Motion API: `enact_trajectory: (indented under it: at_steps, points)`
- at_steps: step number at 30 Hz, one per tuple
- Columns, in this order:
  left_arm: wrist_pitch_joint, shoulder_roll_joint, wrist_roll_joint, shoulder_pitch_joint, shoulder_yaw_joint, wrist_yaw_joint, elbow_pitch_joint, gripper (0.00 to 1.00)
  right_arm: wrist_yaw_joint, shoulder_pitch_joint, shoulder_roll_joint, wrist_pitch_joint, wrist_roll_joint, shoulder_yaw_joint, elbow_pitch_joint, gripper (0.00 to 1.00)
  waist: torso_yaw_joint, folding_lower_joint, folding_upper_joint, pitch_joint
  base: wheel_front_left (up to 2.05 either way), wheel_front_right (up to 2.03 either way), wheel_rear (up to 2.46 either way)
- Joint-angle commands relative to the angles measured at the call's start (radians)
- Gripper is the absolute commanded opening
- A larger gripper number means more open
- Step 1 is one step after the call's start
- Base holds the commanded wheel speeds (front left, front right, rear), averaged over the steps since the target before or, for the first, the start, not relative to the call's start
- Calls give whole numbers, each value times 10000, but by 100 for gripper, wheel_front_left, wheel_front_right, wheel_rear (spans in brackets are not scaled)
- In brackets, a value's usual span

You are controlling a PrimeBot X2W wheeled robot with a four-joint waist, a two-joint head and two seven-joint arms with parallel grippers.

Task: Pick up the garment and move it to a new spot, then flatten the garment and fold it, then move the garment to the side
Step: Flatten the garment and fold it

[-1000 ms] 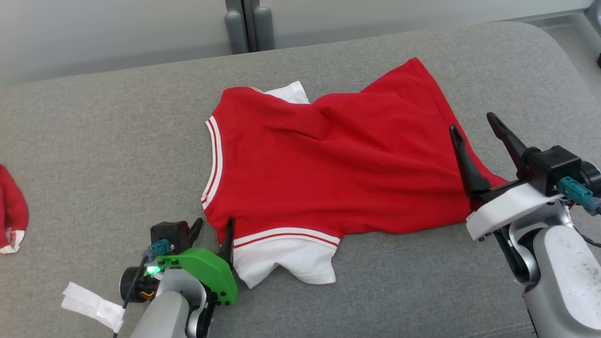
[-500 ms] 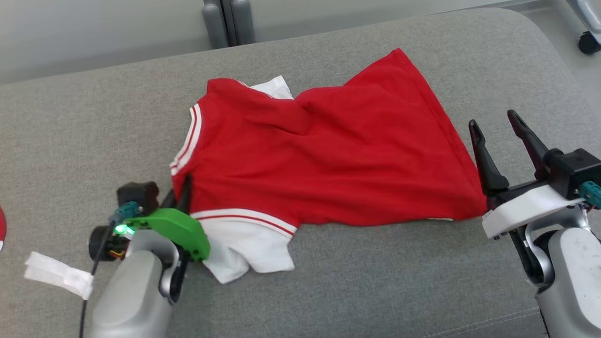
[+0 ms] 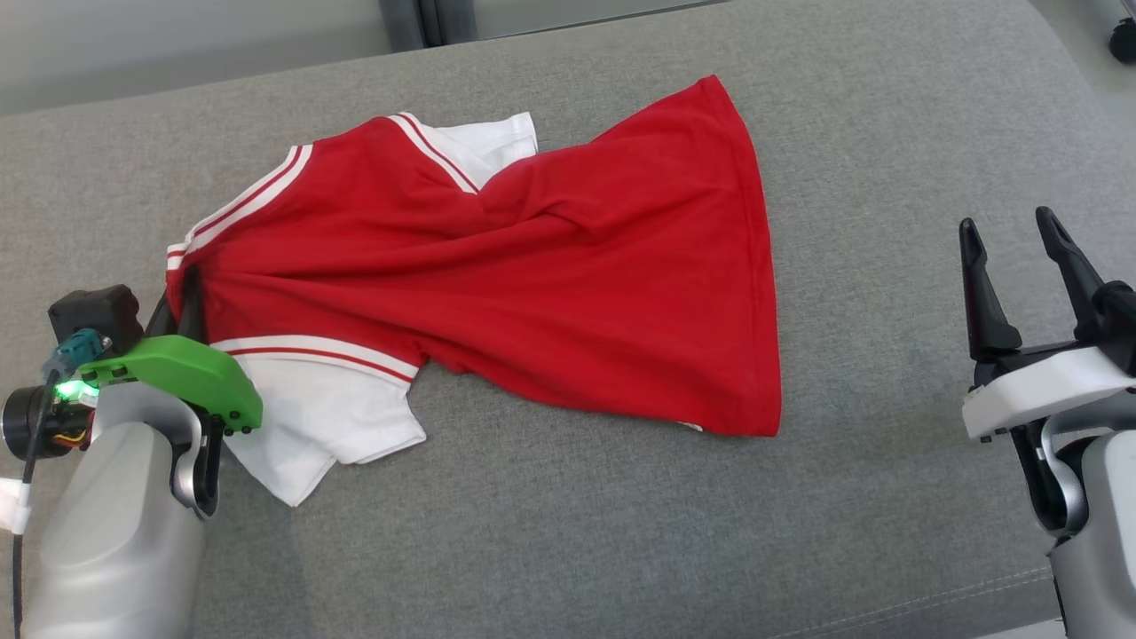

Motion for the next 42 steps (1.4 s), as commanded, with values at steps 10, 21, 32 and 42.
enact_trajectory:
  at_steps: [10,21,32,42]
  points:
    - [-571,-612,202,966,212,-249,-1835,100,-15,-874,-333,521,-47,946,1278,100,780,0,0,-329,0,0,0]
    - [-560,-1641,1149,3883,869,-281,-6090,100,-15,-2066,-436,1612,495,2068,3889,100,1762,0,0,-433,0,0,0]
    - [-561,-2101,1296,4866,765,-181,-7266,100,-15,-2913,-606,1539,1344,2791,6531,35,2566,0,0,-224,0,0,0]
    - [-562,-2151,1329,4966,876,-186,-7395,100,-15,-3770,-874,538,1543,3157,7231,0,2613,0,0,-161,0,0,0]
